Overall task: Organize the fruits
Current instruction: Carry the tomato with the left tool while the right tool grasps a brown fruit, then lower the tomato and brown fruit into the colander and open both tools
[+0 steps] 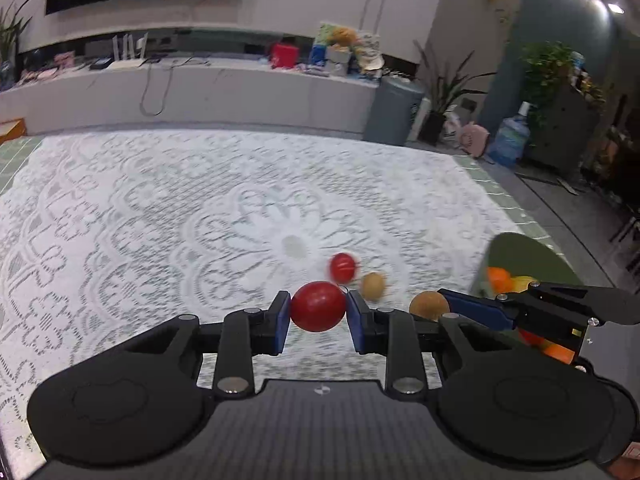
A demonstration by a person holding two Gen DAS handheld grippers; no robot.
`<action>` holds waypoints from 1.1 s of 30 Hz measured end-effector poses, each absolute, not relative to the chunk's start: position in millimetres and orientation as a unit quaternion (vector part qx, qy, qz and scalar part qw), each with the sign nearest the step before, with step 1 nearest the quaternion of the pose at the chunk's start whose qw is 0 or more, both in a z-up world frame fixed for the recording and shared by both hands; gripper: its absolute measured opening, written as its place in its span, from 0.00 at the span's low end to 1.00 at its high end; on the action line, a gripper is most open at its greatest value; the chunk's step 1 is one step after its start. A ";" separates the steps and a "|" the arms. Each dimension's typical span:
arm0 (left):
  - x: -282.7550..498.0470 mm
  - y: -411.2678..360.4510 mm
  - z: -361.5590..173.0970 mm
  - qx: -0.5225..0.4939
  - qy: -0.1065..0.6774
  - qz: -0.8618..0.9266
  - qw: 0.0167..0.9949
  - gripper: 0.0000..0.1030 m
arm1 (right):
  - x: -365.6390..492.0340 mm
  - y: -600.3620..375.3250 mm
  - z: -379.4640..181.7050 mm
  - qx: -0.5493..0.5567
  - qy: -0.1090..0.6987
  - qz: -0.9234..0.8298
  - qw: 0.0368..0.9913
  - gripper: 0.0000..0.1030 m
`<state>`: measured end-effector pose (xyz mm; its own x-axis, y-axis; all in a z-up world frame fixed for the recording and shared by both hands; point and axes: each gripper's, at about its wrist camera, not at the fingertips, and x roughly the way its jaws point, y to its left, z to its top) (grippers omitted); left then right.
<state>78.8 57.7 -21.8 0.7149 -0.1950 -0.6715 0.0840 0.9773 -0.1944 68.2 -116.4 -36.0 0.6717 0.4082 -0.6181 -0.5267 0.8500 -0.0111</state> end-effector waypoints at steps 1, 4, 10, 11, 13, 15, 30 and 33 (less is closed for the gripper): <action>77.1 52.3 -18.8 -0.071 0.367 -0.081 0.924 0.33 | 64.8 -122.1 -33.5 -0.093 0.312 0.253 0.911 0.22; 73.0 37.0 -12.0 -0.061 0.361 -0.097 0.926 0.33 | 55.5 -139.3 -27.0 -0.090 0.308 0.240 0.916 0.22; 68.7 7.9 -3.1 -0.044 0.352 -0.127 0.926 0.33 | 41.0 -175.1 -17.3 -0.083 0.298 0.208 0.928 0.22; 68.0 2.4 -1.8 -0.040 0.350 -0.133 0.926 0.33 | 39.0 -181.0 -16.3 -0.081 0.297 0.201 0.930 0.22; 67.4 -8.6 0.0 -0.030 0.348 -0.143 0.926 0.33 | 37.1 -194.0 -13.7 -0.077 0.295 0.188 0.934 0.22; 68.7 -18.6 1.0 -0.022 0.347 -0.153 0.925 0.33 | 35.0 -205.9 -10.6 -0.075 0.292 0.176 0.937 0.22; 99.7 -90.7 -0.5 0.002 0.356 -0.241 0.903 0.33 | 40.5 -271.5 -14.4 -0.078 0.314 0.113 0.940 0.23; 109.5 -104.8 -4.9 0.009 0.366 -0.251 0.896 0.33 | 48.2 -279.8 -17.6 -0.083 0.323 0.107 0.937 0.23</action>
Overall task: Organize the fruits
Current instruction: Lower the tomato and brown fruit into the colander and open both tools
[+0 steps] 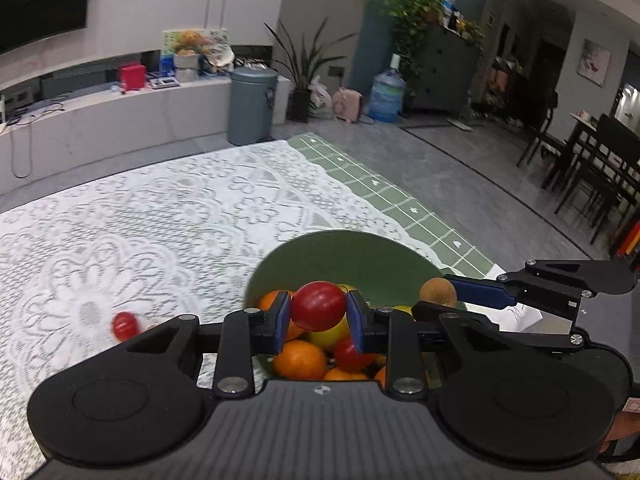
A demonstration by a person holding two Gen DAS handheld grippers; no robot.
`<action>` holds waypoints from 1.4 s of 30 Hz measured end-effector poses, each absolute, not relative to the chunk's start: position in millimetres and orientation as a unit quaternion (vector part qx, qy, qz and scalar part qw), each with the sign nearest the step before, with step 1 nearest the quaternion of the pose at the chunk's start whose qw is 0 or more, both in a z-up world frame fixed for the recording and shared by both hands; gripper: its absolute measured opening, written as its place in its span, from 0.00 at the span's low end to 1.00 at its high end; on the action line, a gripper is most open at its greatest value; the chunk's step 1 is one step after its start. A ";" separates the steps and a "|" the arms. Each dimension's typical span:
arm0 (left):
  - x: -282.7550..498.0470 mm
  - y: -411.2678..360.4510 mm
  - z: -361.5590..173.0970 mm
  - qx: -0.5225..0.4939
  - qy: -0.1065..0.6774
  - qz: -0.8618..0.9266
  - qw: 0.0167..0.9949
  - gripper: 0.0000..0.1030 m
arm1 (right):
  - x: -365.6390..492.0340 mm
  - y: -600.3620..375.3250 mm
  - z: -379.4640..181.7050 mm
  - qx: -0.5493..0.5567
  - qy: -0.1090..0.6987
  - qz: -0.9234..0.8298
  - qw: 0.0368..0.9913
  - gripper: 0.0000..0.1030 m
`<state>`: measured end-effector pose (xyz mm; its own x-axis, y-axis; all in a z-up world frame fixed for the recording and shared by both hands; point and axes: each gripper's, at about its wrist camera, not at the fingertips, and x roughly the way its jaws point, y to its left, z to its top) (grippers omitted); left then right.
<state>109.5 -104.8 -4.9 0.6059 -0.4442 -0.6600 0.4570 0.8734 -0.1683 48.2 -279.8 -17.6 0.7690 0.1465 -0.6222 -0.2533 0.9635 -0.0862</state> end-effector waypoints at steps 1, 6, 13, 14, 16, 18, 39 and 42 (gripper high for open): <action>112.5 -108.8 -6.2 0.010 0.369 -0.255 0.894 0.33 | 51.1 -282.5 -19.1 -0.087 0.325 0.105 0.936 0.23; 130.4 -130.7 -12.8 0.015 0.384 -0.258 0.886 0.33 | 65.8 -292.8 -25.8 -0.089 0.338 0.101 0.932 0.22; 154.4 -155.9 -19.2 0.026 0.406 -0.266 0.874 0.33 | 88.7 -295.6 -39.3 -0.110 0.365 0.108 0.918 0.22; 157.9 -159.7 -20.4 0.031 0.410 -0.267 0.872 0.33 | 91.6 -295.8 -40.9 -0.116 0.368 0.111 0.916 0.22; 163.6 -166.2 -23.2 0.040 0.419 -0.272 0.865 0.33 | 98.3 -296.5 -43.8 -0.126 0.375 0.112 0.912 0.22; 169.2 -172.6 -26.9 0.050 0.428 -0.279 0.858 0.33 | 104.3 -296.8 -46.1 -0.133 0.379 0.115 0.908 0.22; 208.5 -188.3 -61.9 0.092 0.484 -0.268 0.828 0.33 | 143.9 -293.0 -70.8 -0.144 0.432 0.132 0.881 0.22; 210.7 -189.5 -65.4 0.093 0.489 -0.269 0.825 0.33 | 145.4 -290.0 -73.0 -0.151 0.437 0.135 0.876 0.22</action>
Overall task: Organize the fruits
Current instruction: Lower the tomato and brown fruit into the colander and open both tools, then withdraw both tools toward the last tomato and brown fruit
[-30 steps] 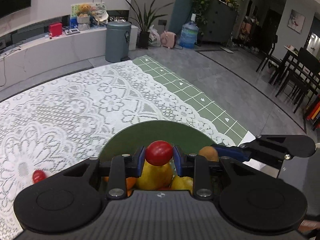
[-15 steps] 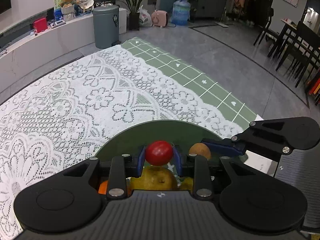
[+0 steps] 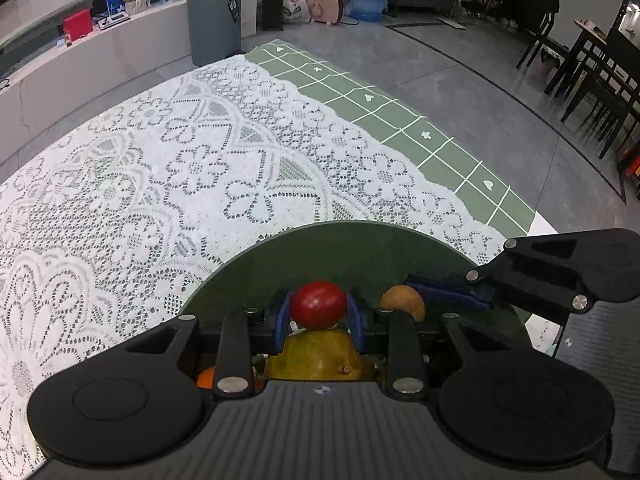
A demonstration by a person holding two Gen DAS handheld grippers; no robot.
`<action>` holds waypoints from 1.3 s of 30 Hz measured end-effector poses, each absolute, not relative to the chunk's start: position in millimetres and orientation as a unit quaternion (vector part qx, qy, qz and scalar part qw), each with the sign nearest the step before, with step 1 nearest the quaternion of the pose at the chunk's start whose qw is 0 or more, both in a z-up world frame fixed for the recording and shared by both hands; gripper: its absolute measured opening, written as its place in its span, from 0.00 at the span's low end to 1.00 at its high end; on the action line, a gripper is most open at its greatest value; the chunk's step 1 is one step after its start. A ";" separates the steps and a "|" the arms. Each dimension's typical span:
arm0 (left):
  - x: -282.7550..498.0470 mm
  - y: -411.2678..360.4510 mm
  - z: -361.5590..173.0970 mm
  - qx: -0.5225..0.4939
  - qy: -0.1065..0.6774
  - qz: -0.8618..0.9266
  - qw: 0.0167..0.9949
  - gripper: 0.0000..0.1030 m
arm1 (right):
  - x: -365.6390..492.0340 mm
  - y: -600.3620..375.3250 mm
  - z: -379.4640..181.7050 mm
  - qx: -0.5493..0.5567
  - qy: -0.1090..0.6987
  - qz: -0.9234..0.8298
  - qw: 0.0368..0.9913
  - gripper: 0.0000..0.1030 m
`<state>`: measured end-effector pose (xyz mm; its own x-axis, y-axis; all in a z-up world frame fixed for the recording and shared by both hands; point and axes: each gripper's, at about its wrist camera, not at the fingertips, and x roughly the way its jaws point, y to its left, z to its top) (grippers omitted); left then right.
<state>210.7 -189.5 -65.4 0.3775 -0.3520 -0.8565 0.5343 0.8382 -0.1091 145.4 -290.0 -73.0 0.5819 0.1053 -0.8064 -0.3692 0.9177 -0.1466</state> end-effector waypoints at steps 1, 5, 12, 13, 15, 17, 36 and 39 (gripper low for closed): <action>211.3 -189.8 -66.3 0.095 0.490 -0.270 0.824 0.33 | 145.9 -289.5 -73.3 -0.153 0.437 0.136 0.876 0.22; 212.7 -191.1 -70.6 0.102 0.495 -0.272 0.819 0.33 | 152.1 -290.5 -72.9 -0.155 0.441 0.138 0.873 0.21; 212.7 -190.0 -71.3 0.095 0.494 -0.272 0.821 0.33 | 155.3 -289.0 -73.1 -0.161 0.443 0.135 0.872 0.22; 212.3 -190.0 -71.2 0.096 0.493 -0.272 0.821 0.33 | 155.3 -288.9 -72.8 -0.162 0.443 0.135 0.871 0.22; 211.1 -191.0 -70.8 0.097 0.492 -0.275 0.820 0.33 | 154.6 -288.6 -73.4 -0.161 0.443 0.135 0.872 0.23; 209.9 -191.9 -70.5 0.098 0.492 -0.275 0.820 0.33 | 154.3 -288.5 -73.1 -0.160 0.443 0.134 0.872 0.23; 191.2 -186.3 -40.6 0.075 0.459 -0.270 0.843 0.57 | 127.3 -286.7 -53.6 -0.176 0.410 0.116 0.887 0.52; 184.4 -180.7 -30.2 0.063 0.446 -0.268 0.851 0.57 | 118.9 -284.5 -47.3 -0.179 0.394 0.100 0.896 0.57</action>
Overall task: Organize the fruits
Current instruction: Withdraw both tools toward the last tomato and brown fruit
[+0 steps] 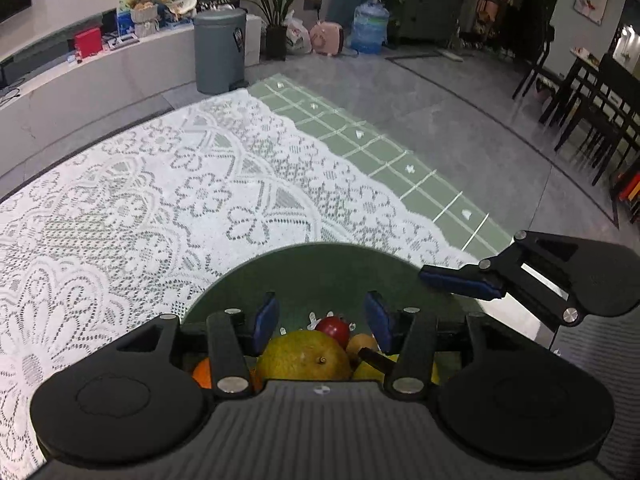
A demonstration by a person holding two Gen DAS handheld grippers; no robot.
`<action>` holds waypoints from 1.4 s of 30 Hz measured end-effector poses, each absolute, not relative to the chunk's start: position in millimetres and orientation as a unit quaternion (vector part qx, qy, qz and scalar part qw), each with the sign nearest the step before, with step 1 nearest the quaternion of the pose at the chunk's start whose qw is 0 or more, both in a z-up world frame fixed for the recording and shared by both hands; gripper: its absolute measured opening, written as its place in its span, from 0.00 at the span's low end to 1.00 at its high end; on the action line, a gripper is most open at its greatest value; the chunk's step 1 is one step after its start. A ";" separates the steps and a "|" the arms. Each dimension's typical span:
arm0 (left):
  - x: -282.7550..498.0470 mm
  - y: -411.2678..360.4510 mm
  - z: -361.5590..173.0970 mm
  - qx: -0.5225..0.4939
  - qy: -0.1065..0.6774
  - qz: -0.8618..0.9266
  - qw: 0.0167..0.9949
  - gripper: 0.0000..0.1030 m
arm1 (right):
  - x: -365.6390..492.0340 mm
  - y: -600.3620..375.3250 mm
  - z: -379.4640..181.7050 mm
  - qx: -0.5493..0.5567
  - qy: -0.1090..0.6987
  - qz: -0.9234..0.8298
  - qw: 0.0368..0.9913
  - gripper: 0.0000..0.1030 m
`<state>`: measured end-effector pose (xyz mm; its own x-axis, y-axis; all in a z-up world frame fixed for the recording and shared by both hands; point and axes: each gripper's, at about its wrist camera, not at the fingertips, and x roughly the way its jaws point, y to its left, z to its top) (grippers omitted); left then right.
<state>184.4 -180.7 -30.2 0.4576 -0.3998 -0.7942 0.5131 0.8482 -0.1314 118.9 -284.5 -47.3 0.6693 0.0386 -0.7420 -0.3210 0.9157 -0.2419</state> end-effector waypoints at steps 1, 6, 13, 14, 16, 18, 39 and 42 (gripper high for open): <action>182.2 -178.8 -27.1 0.060 0.442 -0.267 0.854 0.57 | 116.1 -284.0 -45.4 -0.178 0.388 0.093 0.899 0.57; 169.2 -166.5 -11.5 0.053 0.417 -0.254 0.871 0.57 | 103.9 -283.3 -36.2 -0.151 0.364 0.055 0.918 0.61; 145.1 -144.1 1.4 0.060 0.383 -0.233 0.892 0.57 | 82.8 -272.8 -23.1 -0.103 0.328 0.023 0.939 0.68; 142.0 -139.8 2.9 0.057 0.380 -0.229 0.894 0.57 | 80.0 -271.1 -22.2 -0.096 0.324 0.021 0.941 0.70; 136.4 -130.4 6.0 0.050 0.373 -0.220 0.900 0.57 | 76.0 -266.6 -20.7 -0.085 0.316 0.015 0.945 0.71; 132.0 -120.4 8.5 0.044 0.367 -0.209 0.905 0.57 | 72.2 -261.0 -21.0 -0.077 0.311 0.011 0.947 0.71; 77.8 -15.5 -6.2 0.012 0.352 -0.106 0.930 0.57 | 16.8 -176.3 -31.7 -0.073 0.279 0.123 0.950 0.72; 70.6 -3.0 -10.5 0.010 0.354 -0.097 0.930 0.57 | 12.0 -165.0 -35.1 -0.081 0.279 0.143 0.946 0.72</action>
